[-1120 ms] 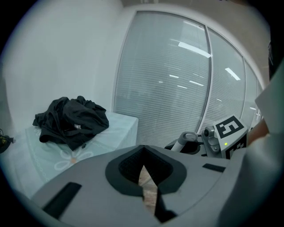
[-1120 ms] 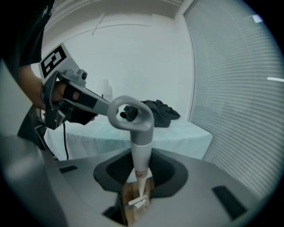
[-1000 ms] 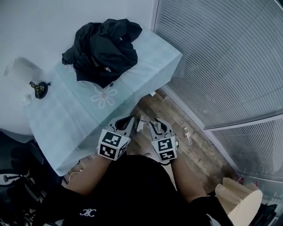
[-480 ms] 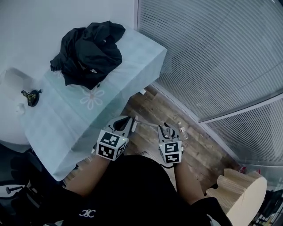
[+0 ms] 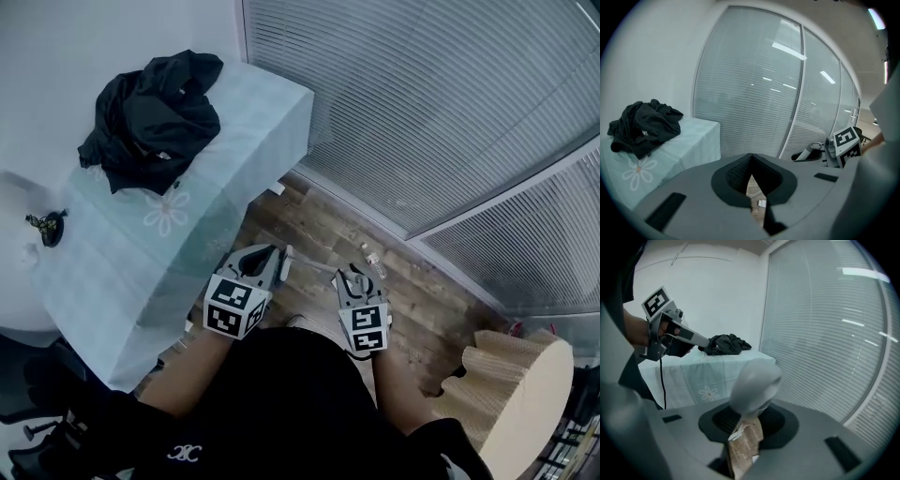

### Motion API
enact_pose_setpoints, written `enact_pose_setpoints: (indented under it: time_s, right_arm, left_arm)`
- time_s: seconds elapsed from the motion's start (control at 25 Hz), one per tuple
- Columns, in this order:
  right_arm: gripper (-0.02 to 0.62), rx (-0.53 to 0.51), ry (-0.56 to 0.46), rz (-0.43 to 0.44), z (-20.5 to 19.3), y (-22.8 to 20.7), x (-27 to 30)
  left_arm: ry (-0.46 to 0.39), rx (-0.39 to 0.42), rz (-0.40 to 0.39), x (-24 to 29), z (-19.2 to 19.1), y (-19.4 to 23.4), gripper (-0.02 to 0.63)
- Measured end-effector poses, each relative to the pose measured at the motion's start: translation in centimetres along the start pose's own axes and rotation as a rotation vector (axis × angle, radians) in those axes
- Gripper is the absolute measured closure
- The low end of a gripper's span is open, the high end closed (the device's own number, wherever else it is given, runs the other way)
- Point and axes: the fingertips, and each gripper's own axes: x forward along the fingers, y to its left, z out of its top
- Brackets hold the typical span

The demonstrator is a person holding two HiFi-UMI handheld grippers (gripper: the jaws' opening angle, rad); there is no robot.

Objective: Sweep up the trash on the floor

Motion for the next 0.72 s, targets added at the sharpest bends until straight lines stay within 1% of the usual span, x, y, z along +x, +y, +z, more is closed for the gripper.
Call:
enact_pose_setpoints:
  time_s: [0.16, 0.4, 0.72]
  right_arm:
    - [0.482, -0.029, 0.007, -0.037, -0.8, -1.1, -1.9]
    - [0.482, -0.043, 0.037, -0.097, -2.3, -2.9, -4.3]
    - [0.48, -0.043, 0.073, -0.157, -3.7, -5.3, -5.6]
  left_arm:
    - [0.007, 0.012, -0.034, 0.9, -0.3, -2.1, 0.612]
    - [0.011, 0.016, -0.077, 1.8, -0.7, -4.4, 0.612]
    - [0.014, 0.006, -0.098, 2.7, -1.1, -5.5, 0.611]
